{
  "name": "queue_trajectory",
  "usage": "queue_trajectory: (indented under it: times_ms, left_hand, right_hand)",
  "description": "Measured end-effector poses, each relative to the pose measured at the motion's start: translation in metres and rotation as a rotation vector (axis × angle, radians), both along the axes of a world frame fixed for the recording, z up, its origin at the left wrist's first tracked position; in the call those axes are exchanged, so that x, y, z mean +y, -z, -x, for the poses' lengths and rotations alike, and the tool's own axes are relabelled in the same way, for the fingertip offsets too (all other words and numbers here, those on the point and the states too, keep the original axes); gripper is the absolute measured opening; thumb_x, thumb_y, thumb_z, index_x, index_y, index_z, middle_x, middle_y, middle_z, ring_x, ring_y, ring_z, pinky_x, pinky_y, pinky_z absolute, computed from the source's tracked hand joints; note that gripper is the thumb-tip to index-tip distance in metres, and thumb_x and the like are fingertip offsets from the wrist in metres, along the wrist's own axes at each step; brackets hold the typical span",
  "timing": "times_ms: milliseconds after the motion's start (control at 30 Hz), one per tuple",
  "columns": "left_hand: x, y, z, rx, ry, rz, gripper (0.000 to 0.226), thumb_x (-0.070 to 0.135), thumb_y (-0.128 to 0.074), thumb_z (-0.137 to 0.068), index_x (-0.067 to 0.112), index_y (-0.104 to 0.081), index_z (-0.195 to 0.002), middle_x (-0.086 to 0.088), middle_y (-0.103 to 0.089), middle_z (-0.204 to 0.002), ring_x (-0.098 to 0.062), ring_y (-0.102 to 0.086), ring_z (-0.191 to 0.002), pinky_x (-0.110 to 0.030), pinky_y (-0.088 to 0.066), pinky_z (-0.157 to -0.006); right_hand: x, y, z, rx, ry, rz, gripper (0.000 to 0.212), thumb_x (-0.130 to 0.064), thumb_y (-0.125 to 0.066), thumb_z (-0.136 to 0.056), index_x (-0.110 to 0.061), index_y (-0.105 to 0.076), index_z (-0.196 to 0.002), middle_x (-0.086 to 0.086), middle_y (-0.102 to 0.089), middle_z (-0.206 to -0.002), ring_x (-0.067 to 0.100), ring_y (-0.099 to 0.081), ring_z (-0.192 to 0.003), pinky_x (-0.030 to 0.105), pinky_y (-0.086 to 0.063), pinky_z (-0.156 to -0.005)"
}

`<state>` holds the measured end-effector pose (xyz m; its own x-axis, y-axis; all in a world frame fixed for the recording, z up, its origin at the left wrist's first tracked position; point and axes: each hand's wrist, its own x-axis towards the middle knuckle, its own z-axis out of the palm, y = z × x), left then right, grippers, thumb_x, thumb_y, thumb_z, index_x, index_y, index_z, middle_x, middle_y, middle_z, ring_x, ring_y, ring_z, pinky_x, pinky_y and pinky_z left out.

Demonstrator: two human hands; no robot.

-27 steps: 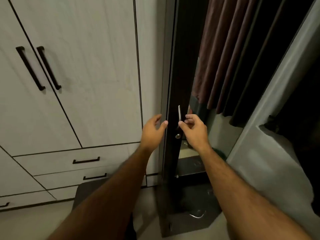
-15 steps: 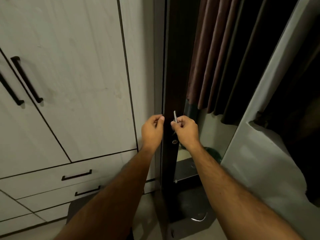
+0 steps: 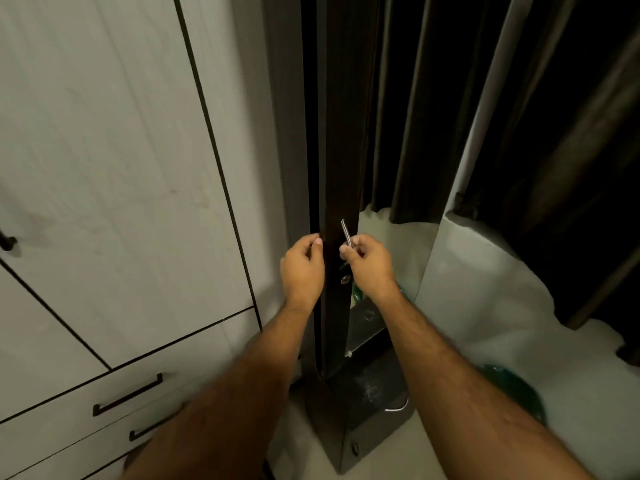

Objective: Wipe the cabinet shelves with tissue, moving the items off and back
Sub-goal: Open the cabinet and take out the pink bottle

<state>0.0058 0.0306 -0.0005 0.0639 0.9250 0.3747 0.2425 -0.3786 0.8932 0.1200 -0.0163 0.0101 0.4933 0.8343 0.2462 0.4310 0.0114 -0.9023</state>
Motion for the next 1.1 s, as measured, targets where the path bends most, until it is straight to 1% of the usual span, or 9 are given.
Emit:
queue_trajectory:
  times_ms: [233,333,500,600,667,767,900,967,1100]
  left_hand:
    - [-0.016,0.006,-0.001,-0.071,0.132,0.036,0.021,0.024,-0.057,-0.096,0.019,-0.070,-0.112,0.012,-0.071,-0.097,-0.002,-0.065,-0.095,-0.026,-0.053,-0.087]
    - [-0.025,0.001,0.001,-0.063,0.130,0.006,0.020,0.023,-0.060,-0.095,0.019,-0.070,-0.112,0.017,-0.069,-0.094,0.006,-0.064,-0.091,-0.018,-0.052,-0.082]
    - [-0.015,-0.024,0.002,0.065,-0.080,-0.135,0.035,0.028,-0.062,-0.094,0.020,-0.062,-0.127,0.003,-0.066,-0.121,-0.006,-0.062,-0.106,-0.028,-0.052,-0.093]
    - [-0.018,-0.031,-0.005,0.154,-0.134,-0.139,0.041,0.027,-0.058,-0.096,0.016,-0.056,-0.136,-0.002,-0.062,-0.131,-0.014,-0.057,-0.119,-0.023,-0.043,-0.099]
    - [-0.028,-0.029,-0.012,0.160,-0.146,-0.101,0.045,0.028,-0.056,-0.097,0.015,-0.050,-0.140,-0.002,-0.057,-0.138,-0.015,-0.052,-0.126,-0.024,-0.040,-0.103]
    - [-0.048,-0.020,-0.027,0.158,-0.109,-0.029,0.051,0.033,-0.054,-0.098,0.020,-0.043,-0.145,0.000,-0.049,-0.146,-0.016,-0.046,-0.134,-0.035,-0.040,-0.110]
    - [-0.079,-0.010,-0.056,0.159,-0.080,0.013,0.053,0.039,-0.054,-0.096,0.024,-0.042,-0.145,0.001,-0.052,-0.143,-0.028,-0.056,-0.123,-0.044,-0.047,-0.104]
    - [-0.093,-0.008,-0.072,0.174,-0.080,0.026,0.054,0.038,-0.055,-0.095,0.025,-0.042,-0.146,0.002,-0.052,-0.143,-0.027,-0.059,-0.119,-0.044,-0.048,-0.102]
    - [-0.113,-0.005,-0.093,0.196,-0.072,0.048,0.056,0.043,-0.055,-0.095,0.025,-0.040,-0.146,-0.002,-0.058,-0.136,-0.030,-0.061,-0.115,-0.042,-0.047,-0.103]
  right_hand:
    - [-0.026,-0.003,-0.012,0.047,-0.030,0.016,0.010,-0.017,-0.061,-0.093,-0.010,-0.065,-0.088,0.006,-0.067,-0.084,0.015,-0.063,-0.078,0.017,-0.046,-0.063]
    - [-0.038,-0.002,-0.020,0.066,-0.058,0.030,0.011,-0.017,-0.061,-0.094,-0.010,-0.066,-0.088,0.006,-0.067,-0.084,0.011,-0.062,-0.077,0.018,-0.045,-0.065]
    - [-0.061,-0.002,-0.040,0.105,-0.126,0.042,0.011,-0.016,-0.061,-0.094,-0.008,-0.065,-0.087,0.005,-0.066,-0.082,0.007,-0.062,-0.073,0.014,-0.046,-0.061]
    - [-0.078,-0.001,-0.053,0.094,-0.147,0.024,0.012,-0.015,-0.062,-0.093,-0.007,-0.065,-0.084,0.001,-0.064,-0.076,0.005,-0.059,-0.070,0.011,-0.045,-0.060]
    - [-0.089,0.000,-0.064,0.101,-0.170,0.031,0.012,-0.016,-0.063,-0.092,-0.008,-0.066,-0.084,0.002,-0.065,-0.077,0.008,-0.060,-0.072,0.015,-0.046,-0.065]
    - [-0.104,0.002,-0.079,0.104,-0.202,0.033,0.012,-0.017,-0.063,-0.092,-0.010,-0.066,-0.084,0.007,-0.067,-0.079,0.012,-0.062,-0.075,0.026,-0.051,-0.074]
    - [-0.125,0.002,-0.100,0.092,-0.207,0.014,0.011,-0.017,-0.065,-0.091,-0.009,-0.067,-0.084,0.005,-0.070,-0.079,0.018,-0.066,-0.077,0.029,-0.052,-0.077]
    - [-0.136,0.002,-0.112,0.087,-0.209,0.004,0.011,-0.017,-0.065,-0.091,-0.010,-0.067,-0.082,0.003,-0.071,-0.077,0.019,-0.067,-0.078,0.031,-0.053,-0.078]
    - [-0.160,0.002,-0.139,0.091,-0.205,-0.022,0.012,-0.013,-0.066,-0.090,-0.005,-0.066,-0.081,-0.005,-0.067,-0.066,0.005,-0.061,-0.063,0.025,-0.050,-0.067]
